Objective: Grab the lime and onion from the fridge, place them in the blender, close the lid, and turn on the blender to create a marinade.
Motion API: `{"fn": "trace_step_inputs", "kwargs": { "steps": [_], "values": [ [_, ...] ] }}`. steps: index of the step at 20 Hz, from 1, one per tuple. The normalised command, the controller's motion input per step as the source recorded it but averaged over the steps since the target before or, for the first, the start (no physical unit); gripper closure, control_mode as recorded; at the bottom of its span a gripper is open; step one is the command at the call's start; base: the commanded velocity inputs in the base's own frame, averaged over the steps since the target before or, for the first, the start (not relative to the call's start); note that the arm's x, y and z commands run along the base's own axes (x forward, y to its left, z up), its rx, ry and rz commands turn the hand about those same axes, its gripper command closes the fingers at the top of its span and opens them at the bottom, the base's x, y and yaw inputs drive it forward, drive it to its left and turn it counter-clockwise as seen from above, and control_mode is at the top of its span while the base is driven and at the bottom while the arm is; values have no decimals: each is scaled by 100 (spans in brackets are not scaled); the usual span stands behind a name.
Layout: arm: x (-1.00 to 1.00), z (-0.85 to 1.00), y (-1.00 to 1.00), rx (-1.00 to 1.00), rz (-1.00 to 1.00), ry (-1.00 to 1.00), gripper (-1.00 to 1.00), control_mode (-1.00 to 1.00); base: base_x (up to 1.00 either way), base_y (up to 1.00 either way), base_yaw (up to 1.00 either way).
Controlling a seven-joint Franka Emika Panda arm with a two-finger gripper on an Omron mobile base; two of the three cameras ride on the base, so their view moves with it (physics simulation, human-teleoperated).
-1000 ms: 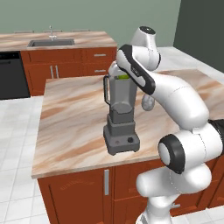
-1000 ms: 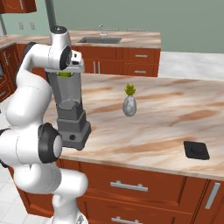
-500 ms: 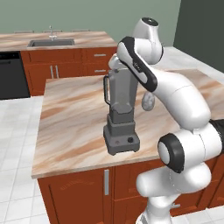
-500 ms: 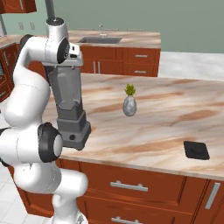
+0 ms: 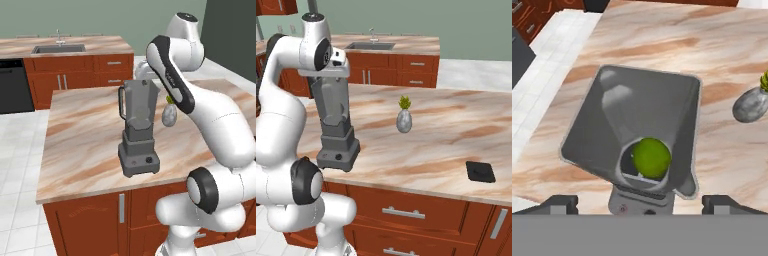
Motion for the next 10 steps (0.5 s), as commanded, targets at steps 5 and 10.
{"fn": "trace_step_inputs", "kwargs": {
  "steps": [5, 10],
  "values": [
    [-76, -18, -52, 0, -12, 0, -100, -100, 0, 0, 0],
    [-17, -28, -11, 0, -13, 0, -100, -100, 0, 0, 0]
  ]
}}
